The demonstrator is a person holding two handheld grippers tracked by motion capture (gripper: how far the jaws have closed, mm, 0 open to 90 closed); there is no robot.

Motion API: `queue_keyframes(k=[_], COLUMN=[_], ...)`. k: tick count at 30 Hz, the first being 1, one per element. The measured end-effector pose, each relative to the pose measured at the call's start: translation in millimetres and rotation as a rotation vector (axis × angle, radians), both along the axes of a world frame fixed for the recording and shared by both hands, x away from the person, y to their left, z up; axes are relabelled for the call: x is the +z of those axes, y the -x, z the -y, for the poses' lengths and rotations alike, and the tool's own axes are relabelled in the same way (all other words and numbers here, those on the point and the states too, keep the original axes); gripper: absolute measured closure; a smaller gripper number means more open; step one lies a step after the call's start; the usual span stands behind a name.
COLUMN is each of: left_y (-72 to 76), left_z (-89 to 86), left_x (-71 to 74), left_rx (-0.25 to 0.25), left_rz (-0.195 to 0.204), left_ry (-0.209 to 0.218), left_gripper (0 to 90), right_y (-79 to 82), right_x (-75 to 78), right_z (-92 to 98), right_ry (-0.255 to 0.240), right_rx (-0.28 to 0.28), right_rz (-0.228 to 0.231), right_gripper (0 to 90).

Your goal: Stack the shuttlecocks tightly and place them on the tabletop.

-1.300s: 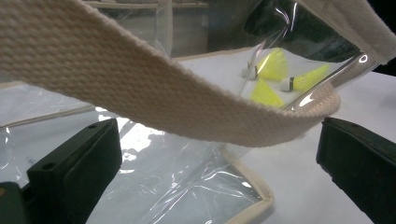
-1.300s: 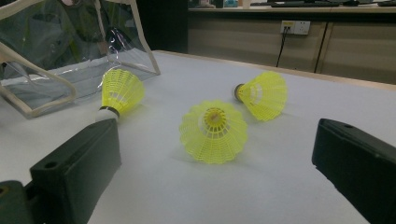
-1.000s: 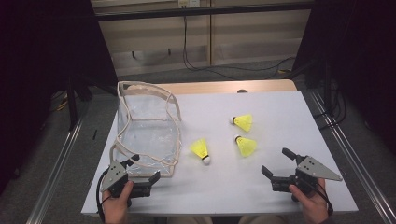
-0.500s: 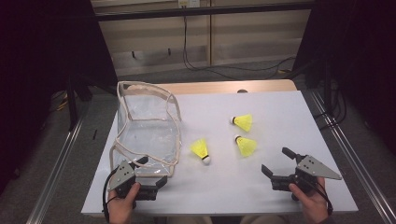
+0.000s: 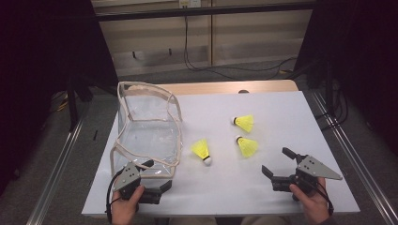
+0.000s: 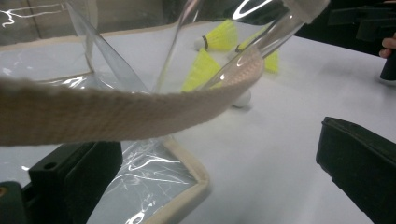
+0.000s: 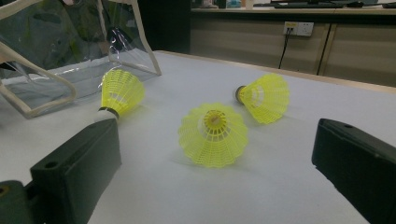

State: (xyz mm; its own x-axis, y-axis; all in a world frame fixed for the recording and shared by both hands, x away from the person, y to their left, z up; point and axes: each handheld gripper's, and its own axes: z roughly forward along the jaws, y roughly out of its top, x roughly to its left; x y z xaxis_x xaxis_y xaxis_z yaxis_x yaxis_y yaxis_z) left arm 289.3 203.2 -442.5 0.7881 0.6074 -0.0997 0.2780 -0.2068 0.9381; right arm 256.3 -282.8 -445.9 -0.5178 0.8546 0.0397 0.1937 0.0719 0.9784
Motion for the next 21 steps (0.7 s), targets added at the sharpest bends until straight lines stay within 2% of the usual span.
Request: queue_keyframes(k=[4,7,11,16,21], left_y=[0.0,-0.5,-0.5,-1.4,-1.3], left_z=[3.1,4.0,6.2,6.9,9.9], left_x=[0.6,0.2,-1.4,-2.7,-3.3], left_rx=[0.015,0.014,-0.002,-0.018,-0.026], left_rz=[0.002,-0.012,-0.030,-0.040,-0.042], left_ry=[-0.004,0.006,-0.007,-0.002,-0.020], left_gripper=[0.1,0.1,0.1,0.1,0.1], right_y=[0.7,0.1,-0.3,-1.5,-1.6], right_x=[-0.2,-0.6,-0.9,-1.0,-0.5], right_z=[-0.3,2.0,3.9,2.1,-0.2], right_ry=[0.005,0.003,0.002,0.002,0.011], right_rx=[0.003,0.001,-0.004,0.007,0.017], right_rz=[-0.004,0.000,-0.003,-0.005,0.005], right_gripper=[0.8,0.8,0.8,1.0,1.1])
